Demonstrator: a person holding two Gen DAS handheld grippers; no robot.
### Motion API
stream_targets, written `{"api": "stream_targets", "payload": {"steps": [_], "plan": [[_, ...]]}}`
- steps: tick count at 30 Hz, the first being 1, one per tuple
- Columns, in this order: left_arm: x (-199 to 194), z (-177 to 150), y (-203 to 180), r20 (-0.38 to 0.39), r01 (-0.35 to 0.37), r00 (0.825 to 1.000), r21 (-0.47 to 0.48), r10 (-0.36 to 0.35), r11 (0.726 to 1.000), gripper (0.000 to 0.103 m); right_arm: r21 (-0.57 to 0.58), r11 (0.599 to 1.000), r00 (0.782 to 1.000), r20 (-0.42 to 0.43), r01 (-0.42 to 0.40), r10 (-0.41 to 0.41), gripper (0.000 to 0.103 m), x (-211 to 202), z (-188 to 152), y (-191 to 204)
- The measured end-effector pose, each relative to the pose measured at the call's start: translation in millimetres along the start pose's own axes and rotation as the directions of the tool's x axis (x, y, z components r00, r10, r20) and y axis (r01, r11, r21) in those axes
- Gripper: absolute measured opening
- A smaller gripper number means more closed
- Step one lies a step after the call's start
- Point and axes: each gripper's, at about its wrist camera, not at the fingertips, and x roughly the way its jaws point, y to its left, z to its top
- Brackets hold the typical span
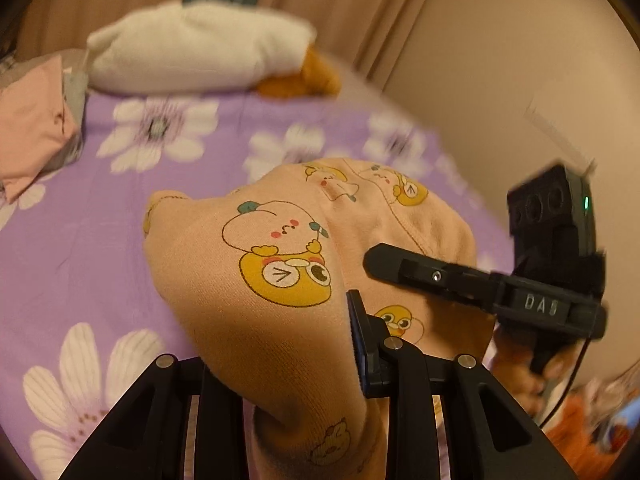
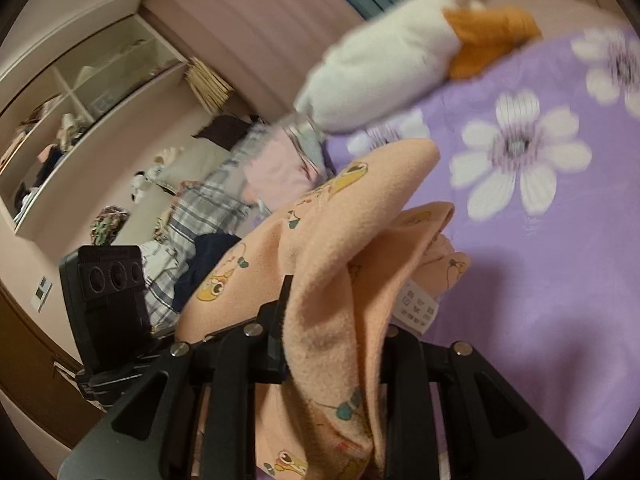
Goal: Fold small clothes
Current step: 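Lower the folded shirt onto the bed and open both grippers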
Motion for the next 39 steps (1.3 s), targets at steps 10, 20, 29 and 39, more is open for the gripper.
{"api": "stream_targets", "payload": {"steps": [10,20,29,39], "plan": [[31.5,-60.7,90.4,-0.242,0.038,0.963,-0.3,-0.115,0.953,0.042,0.144,0.974,0.952,-0.279,0.175,-0.13,0.027,69.5,-45.7,-60.9],[24.3,-42.0,101.0,-0.157,0.016,0.985,-0.311,-0.068,0.95,0.045,0.294,0.939,0.971,-0.202,0.181,-0.124,0.055,36.4,-19.7,-84.4],[39.7,-27.3,132.4,0.007,0.034,0.999,-0.453,-0.034,0.891,0.039,0.311,0.939,0.981,-0.167,0.15,-0.101,0.02,76.1,-16.2,-93.7],[22.2,-29.8,141.1,0.09,-0.219,0.955,-0.43,0.283,0.876,0.028,0.027,0.942,0.941,-0.065,0.334,-0.332,0.03,73.1,-6.8,-74.7]]}}
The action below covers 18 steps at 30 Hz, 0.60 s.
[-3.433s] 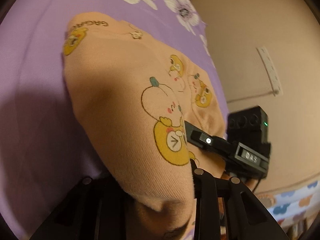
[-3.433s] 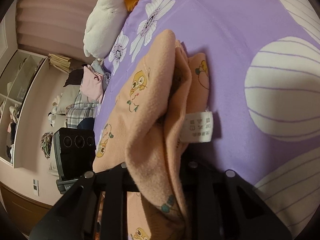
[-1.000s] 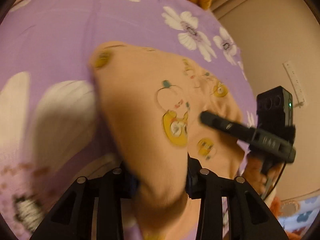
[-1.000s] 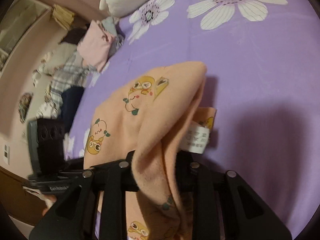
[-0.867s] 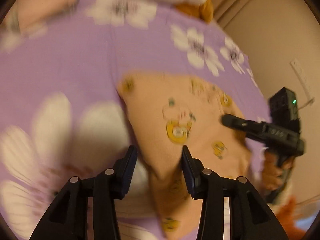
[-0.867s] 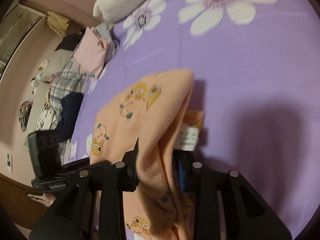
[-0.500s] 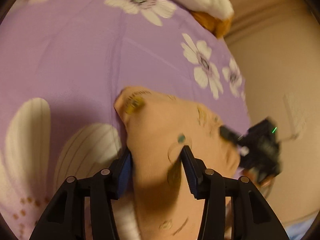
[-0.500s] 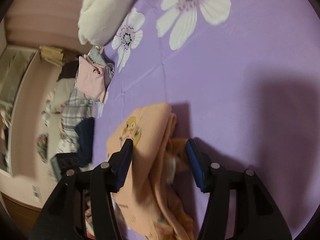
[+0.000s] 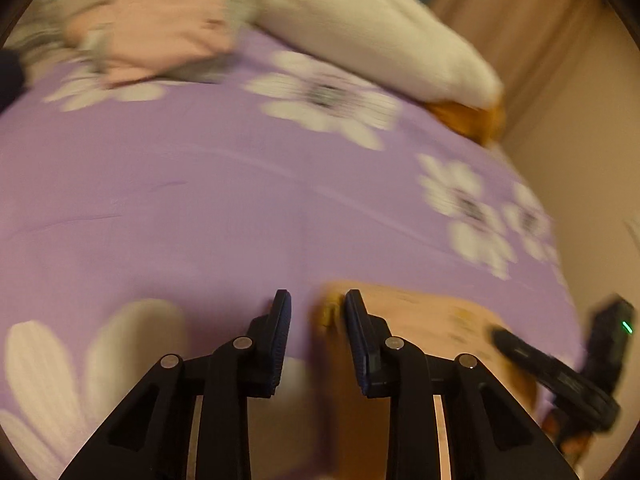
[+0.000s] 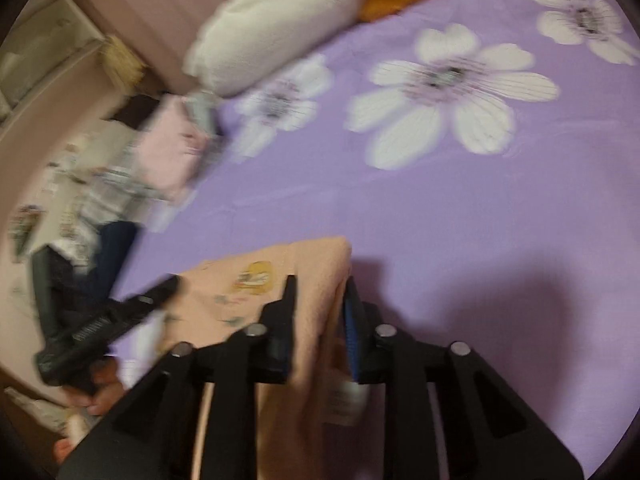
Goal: Fold small clothes
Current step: 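Lower the folded shirt onto the bed and open both grippers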
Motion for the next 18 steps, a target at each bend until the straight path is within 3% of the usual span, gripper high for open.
{"api": "stream_targets", "payload": {"steps": [1,3,6,8,10,13,14,16,17,18], "plan": [[-5.1,1.0,9.1,0.018,-0.031,0.999,-0.031,0.032,0.999,0.028,0.001,1.0,1.0,0.009,0.018,-0.018,0.03,-1.8,-1.5,-4.9],[-13.9,6.8,20.4,0.01,-0.006,1.0,-0.076,0.007,0.997,0.028,-0.017,1.0,0.999,0.043,0.024,-0.023,0.03,-16.0,-0.3,-11.8],[-38.8,6.0,25.4,0.02,0.052,0.999,-0.15,-0.05,0.987,0.028,0.018,0.996,0.989,0.116,0.093,-0.094,0.032,-50.2,7.4,-16.9],[-52.5,-5.2,7.3,0.002,0.127,0.992,-0.115,-0.127,0.985,0.028,0.038,0.999,0.995,0.099,0.017,-0.021,0.029,-67.5,8.9,-13.2],[-53.6,-21.6,-15.5,-0.064,0.136,0.988,-0.045,-0.139,0.99,0.028,0.054,0.993,0.993,0.053,-0.104,0.101,0.027,-76.5,4.9,-2.3],[-44.5,-58.6,-37.3,-0.143,0.056,0.989,0.081,-0.043,0.995,0.028,-0.001,0.986,0.985,-0.035,-0.169,0.169,0.021,-70.6,-16.6,22.0],[-37.9,-70.7,-38.0,-0.165,0.039,0.986,0.091,-0.024,0.995,0.028,-0.041,0.989,0.988,-0.06,-0.143,0.14,0.017,-66.0,-26.6,26.6],[-33.9,-88.1,-26.8,-0.172,0.062,0.984,0.057,-0.052,0.996,0.032,-0.106,0.994,0.993,-0.115,0.015,-0.027,0.009,-45.5,-46.8,24.2],[-38.5,-89.3,-20.9,-0.164,0.074,0.984,0.04,-0.067,0.996,0.034,-0.092,0.995,0.99,-0.132,0.043,-0.055,0.009,-38.8,-54.3,14.5],[-42.8,-89.4,-14.3,-0.182,0.094,0.979,0.009,-0.091,0.995,0.034,-0.032,0.999,0.994,-0.11,0.002,-0.005,0.006,-42.6,-57.4,2.2]]}}
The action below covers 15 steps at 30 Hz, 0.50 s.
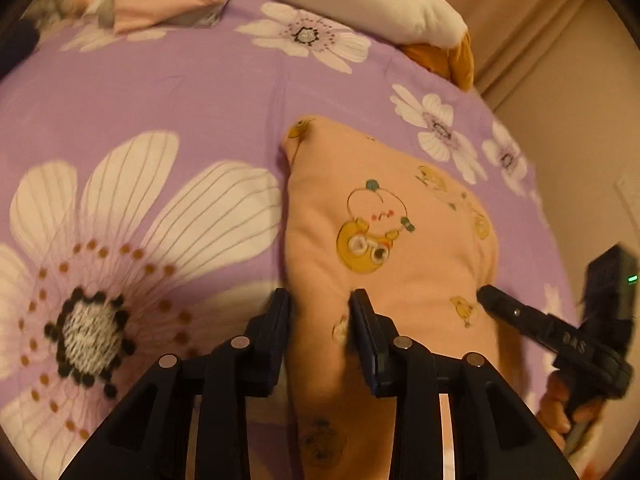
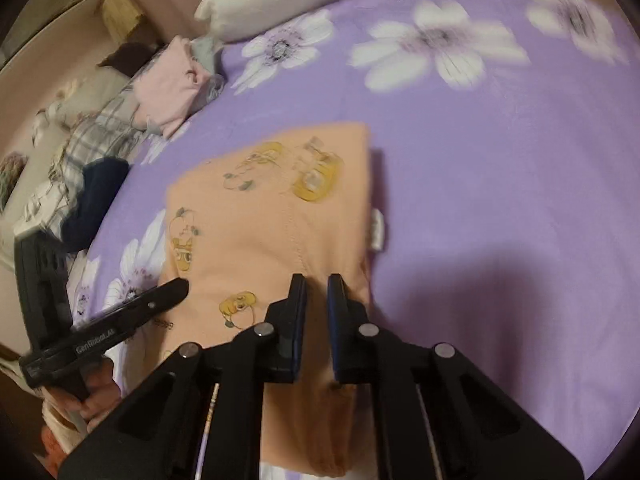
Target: Fold small clothes
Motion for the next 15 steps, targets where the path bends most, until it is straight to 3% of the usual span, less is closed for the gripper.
{"api": "stream_targets", "payload": {"steps": [1,3,7,9,10,11,12,13,15], "plan": [[-8.5,-2.9,7.8,-0.01,0.031,0.999,-0.045,-0.031,0.998,0.034,0.057,0.998,1.0,0.007,-0.017,0.017,0.006,-6.2,-0.3,-9.5],[-26.7,-10.8,9.3,0.006,0.031,1.0,-0.054,-0.031,0.998,0.034,0.12,0.993,1.0,0.001,0.009,-0.009,0.017,-20.9,-2.8,-19.0],[-50.6,-40.5,-16.9,0.057,-0.017,0.998,0.118,0.01,0.993,0.034,0.018,0.999,0.998,0.041,-0.042,0.041,0.017,-50.9,-26.3,2.0],[-33.6,-58.0,-26.8,-0.018,-0.035,0.999,0.156,0.038,0.987,0.034,-0.046,0.998,0.998,0.045,-0.051,0.053,0.017,-53.9,-40.2,16.5],[-24.8,-65.7,-26.4,-0.049,-0.052,0.997,0.163,0.061,0.985,0.034,-0.081,0.996,0.998,0.038,-0.041,0.044,0.017,-50.1,-47.2,21.9],[-23.0,-72.6,-27.6,-0.017,-0.073,0.997,0.182,0.077,0.981,0.034,-0.103,0.995,1.0,0.015,-0.013,0.015,0.014,-41.7,-51.9,23.6],[-25.5,-76.7,-30.8,0.016,-0.089,0.996,0.208,0.088,0.974,0.034,-0.12,0.991,0.998,-0.023,0.06,-0.063,0.008,-26.8,-57.6,22.1],[-28.2,-80.0,-34.0,0.015,-0.109,0.994,0.222,0.108,0.969,0.034,-0.125,0.986,0.993,-0.028,0.114,-0.118,0.009,-17.0,-61.4,18.8],[-34.7,-84.5,-32.5,0.011,-0.11,0.994,0.208,0.11,0.972,0.034,-0.107,0.986,0.992,0.003,0.129,-0.129,0.009,-20.5,-63.2,15.6]]}}
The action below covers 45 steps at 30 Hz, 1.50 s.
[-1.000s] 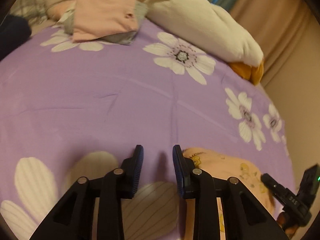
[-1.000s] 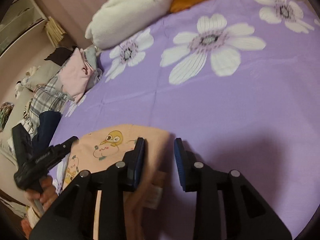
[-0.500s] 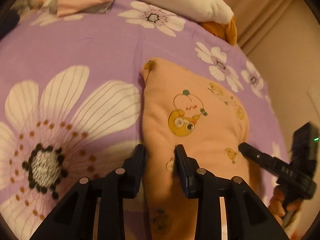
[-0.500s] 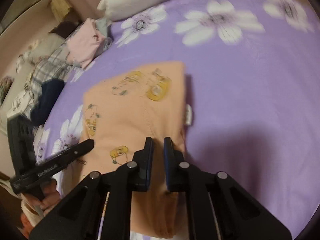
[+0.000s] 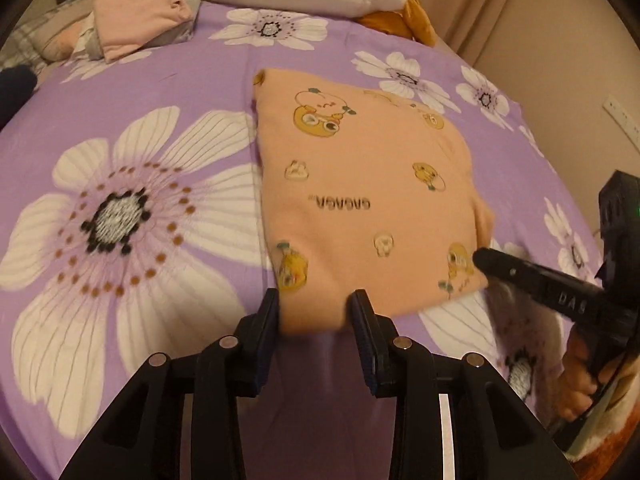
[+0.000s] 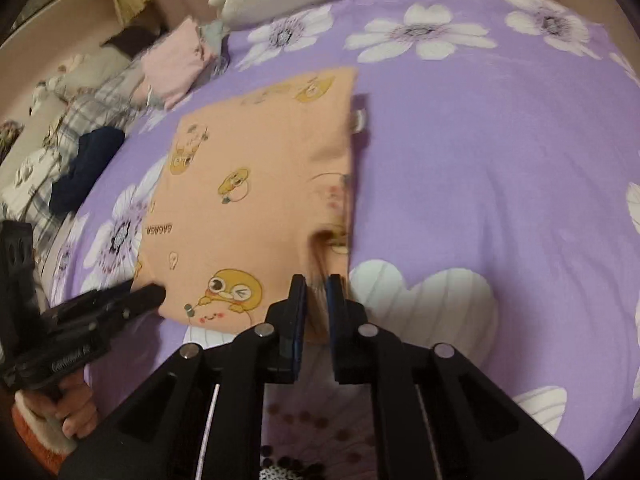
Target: Fold small clothes
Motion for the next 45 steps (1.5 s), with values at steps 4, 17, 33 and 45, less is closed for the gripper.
{"api": "stream_targets", "payload": {"steps": [4,17,33,45], "plan": [[-35.2,13.9,1.3,0.052,-0.016,0.999,-0.031,0.018,0.999,0.03,0.054,0.997,0.998,-0.009,-0.055,0.056,0.016,-23.6,7.0,-0.1],[-219.0,41.1,-54.5,0.47,-0.055,0.882,0.021,0.038,0.998,0.05,-0.094,0.992,0.947,0.304,-0.081,0.106,0.017,-189.5,26.9,74.7],[-217.1,33.4,-64.1,0.413,-0.007,0.91,0.077,-0.025,0.997,0.102,-0.035,0.999,0.945,0.326,0.021,-0.008,0.103,-213.1,9.7,66.1],[-201.1,36.6,-66.3,0.397,-0.102,0.916,0.07,0.066,0.992,0.102,-0.037,0.992,0.934,0.341,0.121,-0.101,0.103,-219.0,7.5,65.5]]}}
